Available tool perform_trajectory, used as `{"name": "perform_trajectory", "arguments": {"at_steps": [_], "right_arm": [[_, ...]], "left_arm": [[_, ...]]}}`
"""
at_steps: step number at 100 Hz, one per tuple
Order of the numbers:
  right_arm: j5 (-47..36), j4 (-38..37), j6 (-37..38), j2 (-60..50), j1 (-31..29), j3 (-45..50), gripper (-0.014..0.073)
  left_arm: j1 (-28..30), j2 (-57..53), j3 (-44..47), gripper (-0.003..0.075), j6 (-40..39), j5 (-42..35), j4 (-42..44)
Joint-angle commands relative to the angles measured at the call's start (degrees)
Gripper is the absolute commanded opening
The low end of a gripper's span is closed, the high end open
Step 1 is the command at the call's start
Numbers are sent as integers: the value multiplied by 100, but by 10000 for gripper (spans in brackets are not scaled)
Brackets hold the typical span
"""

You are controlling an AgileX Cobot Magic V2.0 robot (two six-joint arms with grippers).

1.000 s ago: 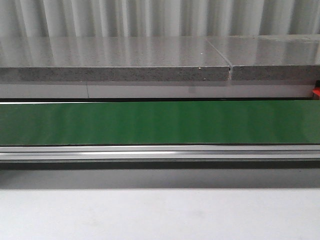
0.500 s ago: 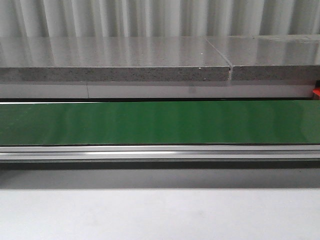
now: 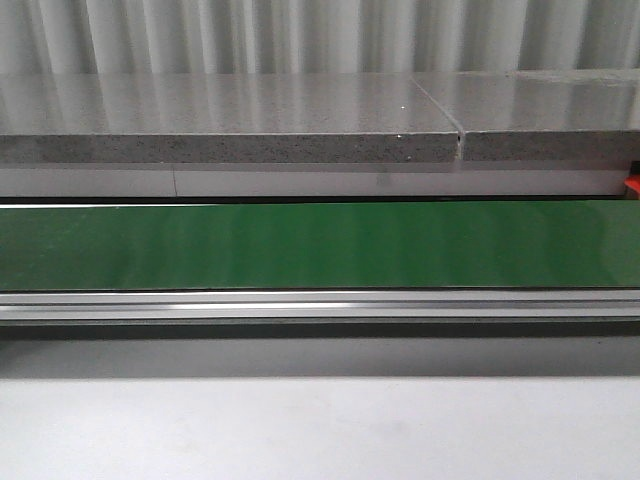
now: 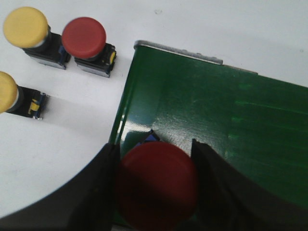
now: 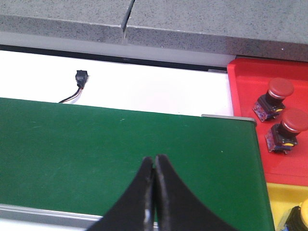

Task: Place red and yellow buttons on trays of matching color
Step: 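Lift the red button onto the green belt and open the left gripper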

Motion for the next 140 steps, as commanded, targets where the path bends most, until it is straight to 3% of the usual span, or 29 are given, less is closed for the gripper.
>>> {"name": "perform_trajectory", "arguments": {"at_steps": [1, 26, 35, 44, 59, 66, 107, 140], "right_arm": [[-354, -80, -32, -54, 6, -196, -92], [-354, -80, -32, -54, 6, -196, -92], [-354, -80, -32, -54, 6, -196, -92], [-354, -80, -32, -54, 6, -196, -92], [-354, -80, -32, -54, 6, -196, -92], [-354, -80, -32, -54, 6, -196, -92], [-354, -80, -32, -54, 6, -196, -92], [-354, -80, -32, -54, 6, -196, -92]], "left_arm": [[-54, -16, -141, 40, 12, -210, -14], [-54, 192, -141, 45, 26, -86, -14], [-54, 192, -141, 91, 148, -26, -55], [-65, 192, -141, 218, 402, -13, -265], [-78, 192, -152, 552, 604, -13, -510], [-90, 192, -165, 634, 619, -13, -510], [-76, 157, -1412, 639, 927, 463, -758], [1001, 157, -1576, 639, 873, 727, -745]]}}
